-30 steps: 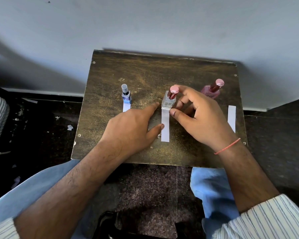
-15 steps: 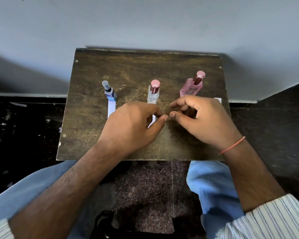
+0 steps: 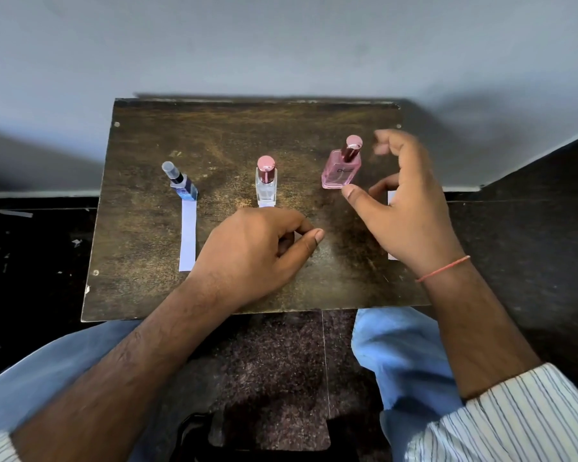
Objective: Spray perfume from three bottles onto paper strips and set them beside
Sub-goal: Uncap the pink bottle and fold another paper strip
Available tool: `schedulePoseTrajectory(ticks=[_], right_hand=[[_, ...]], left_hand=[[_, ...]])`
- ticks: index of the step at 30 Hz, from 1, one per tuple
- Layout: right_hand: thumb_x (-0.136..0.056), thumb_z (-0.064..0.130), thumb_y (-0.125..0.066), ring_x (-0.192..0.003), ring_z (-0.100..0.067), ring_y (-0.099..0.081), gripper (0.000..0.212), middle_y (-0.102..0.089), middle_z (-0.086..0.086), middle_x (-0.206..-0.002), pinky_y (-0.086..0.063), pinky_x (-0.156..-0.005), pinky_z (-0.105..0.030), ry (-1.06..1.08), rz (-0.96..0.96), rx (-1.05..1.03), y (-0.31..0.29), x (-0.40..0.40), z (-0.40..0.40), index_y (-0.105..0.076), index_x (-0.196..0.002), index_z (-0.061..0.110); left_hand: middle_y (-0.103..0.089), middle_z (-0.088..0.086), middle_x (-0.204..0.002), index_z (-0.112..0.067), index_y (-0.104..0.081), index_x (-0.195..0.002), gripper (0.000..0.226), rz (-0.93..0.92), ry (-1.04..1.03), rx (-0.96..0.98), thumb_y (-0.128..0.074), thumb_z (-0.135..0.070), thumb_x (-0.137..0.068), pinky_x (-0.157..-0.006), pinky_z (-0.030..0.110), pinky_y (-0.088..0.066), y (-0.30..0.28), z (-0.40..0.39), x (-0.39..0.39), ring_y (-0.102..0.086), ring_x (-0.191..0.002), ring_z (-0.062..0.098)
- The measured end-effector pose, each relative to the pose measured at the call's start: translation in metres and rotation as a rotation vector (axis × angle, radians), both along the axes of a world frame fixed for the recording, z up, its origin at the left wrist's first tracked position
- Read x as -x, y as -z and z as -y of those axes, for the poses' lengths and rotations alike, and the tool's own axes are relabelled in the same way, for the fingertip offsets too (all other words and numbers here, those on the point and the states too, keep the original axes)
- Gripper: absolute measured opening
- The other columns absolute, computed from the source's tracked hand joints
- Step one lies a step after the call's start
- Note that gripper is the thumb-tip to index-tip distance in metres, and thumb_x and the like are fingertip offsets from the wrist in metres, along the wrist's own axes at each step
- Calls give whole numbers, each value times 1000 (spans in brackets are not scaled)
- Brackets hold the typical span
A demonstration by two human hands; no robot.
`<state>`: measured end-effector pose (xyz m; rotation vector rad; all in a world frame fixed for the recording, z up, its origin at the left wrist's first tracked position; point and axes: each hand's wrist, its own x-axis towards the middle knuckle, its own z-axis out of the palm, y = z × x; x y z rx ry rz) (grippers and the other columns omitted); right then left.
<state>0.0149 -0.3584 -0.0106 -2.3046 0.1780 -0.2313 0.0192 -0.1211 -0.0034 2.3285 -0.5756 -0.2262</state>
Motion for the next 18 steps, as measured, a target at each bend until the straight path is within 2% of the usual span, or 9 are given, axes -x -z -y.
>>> schedulePoseTrajectory(ticks=[2, 6, 9, 12, 18], right_hand=[[-91, 22, -86, -81, -12, -69, 78, -52, 15, -150, -51, -81, -12, -24, -19, -28, 2, -3, 1, -45, -157, 31], [-93, 15, -83, -81, -10, -73, 73, -55, 21, -154, -50, -79, -9, -48, -75, -57, 6, -8, -5, -49, -155, 34], [-94, 15, -81, -75, -9, -69, 62, -64, 24, -138, -50, -75, -12, -48, -62, -49, 7, -9, -10, -57, -148, 37], [-97, 20, -78, -75, -8, -67, 53, -69, 23, -124, -44, -71, -4, -18, -40, -23, 7, -12, -12, -61, -143, 37], [-96, 20, -77, -67, 0, -60, 40, -72, 25, -117, -43, -69, -4, 33, -28, -69, 9, -14, -15, -68, -132, 35]], left_hand=[[-60, -11, -62, -34, -76, -92, 33, -9, 23, 11, -56, -60, -100, -56, 34, -55, -1, 0, -1, -59, -58, 8], [-60, -11, -64, -34, -75, -92, 29, -25, 68, 17, -59, -56, -100, -56, 32, -53, -4, -3, -3, -59, -60, 8], [-60, -9, -63, -33, -75, -90, 25, -38, 93, 29, -64, -51, -102, -56, 28, -49, -6, -8, -4, -58, -60, 10], [-54, -11, -60, -35, -70, -84, 21, -39, 105, 33, -67, -47, -102, -55, 26, -43, -7, -14, -6, -53, -56, 9], [-50, -14, -55, -30, -77, -87, 27, -31, 77, 101, -66, -49, -103, -52, 17, -34, -6, -26, -8, -49, -51, 8]])
